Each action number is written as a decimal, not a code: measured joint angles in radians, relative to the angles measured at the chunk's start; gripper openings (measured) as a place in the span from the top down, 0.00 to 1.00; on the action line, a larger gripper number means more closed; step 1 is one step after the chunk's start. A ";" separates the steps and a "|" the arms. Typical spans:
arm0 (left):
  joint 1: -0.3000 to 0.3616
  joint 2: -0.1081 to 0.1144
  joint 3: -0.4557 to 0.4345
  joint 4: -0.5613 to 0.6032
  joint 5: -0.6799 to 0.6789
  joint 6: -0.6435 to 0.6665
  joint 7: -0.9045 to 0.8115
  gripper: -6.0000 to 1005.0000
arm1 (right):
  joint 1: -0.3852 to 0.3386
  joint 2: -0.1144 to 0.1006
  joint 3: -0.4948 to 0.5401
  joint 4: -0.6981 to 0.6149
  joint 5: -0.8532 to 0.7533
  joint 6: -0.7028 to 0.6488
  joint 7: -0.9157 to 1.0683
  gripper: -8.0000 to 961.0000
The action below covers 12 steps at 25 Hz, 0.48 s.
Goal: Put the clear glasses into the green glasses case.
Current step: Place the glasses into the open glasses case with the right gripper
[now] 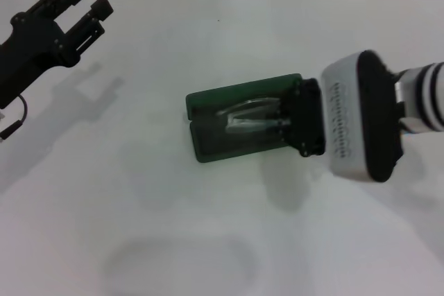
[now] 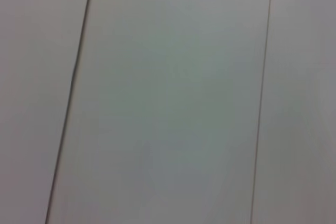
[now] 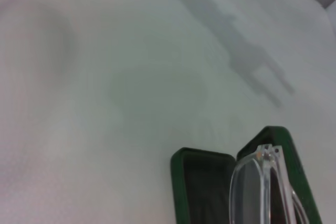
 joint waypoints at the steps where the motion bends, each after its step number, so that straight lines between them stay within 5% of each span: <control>1: -0.001 0.000 0.000 -0.001 0.000 0.000 0.000 0.41 | 0.002 0.000 -0.012 0.008 -0.001 0.016 -0.002 0.87; 12: -0.006 -0.002 -0.001 -0.002 0.007 -0.001 0.000 0.41 | 0.003 0.000 -0.117 0.040 -0.061 0.162 -0.002 0.87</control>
